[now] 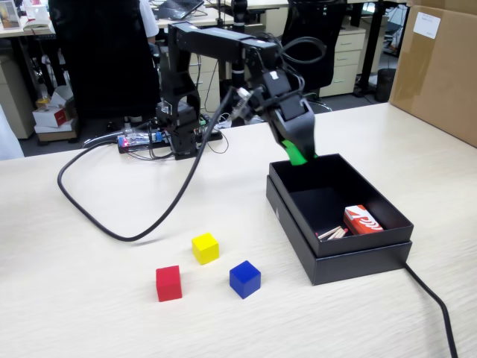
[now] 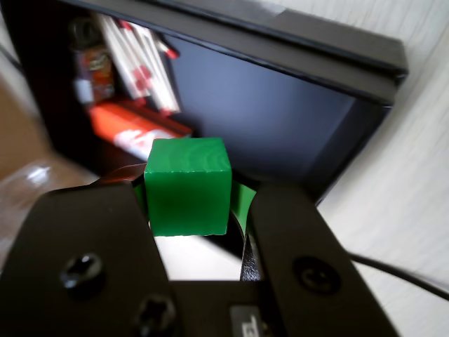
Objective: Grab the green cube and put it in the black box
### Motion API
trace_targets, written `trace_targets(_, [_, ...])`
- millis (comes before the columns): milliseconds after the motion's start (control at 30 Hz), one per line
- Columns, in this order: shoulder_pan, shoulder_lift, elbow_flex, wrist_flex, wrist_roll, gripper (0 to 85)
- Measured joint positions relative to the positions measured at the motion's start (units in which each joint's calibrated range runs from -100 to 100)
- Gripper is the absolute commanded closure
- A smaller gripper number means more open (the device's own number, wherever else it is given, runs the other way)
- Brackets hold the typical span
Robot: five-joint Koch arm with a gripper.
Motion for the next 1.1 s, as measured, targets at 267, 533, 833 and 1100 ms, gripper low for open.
trace_targets(267, [0.63, 22.52, 4.75, -0.15, 1.71, 84.6])
trace_targets(533, [0.63, 24.85, 4.93, -0.08, 1.66, 66.6])
trace_targets(833, [0.63, 24.72, 3.19, 0.15, 1.03, 36.4])
trace_targets(1100, [0.44, 4.79, -2.92, 0.46, 0.73, 38.0])
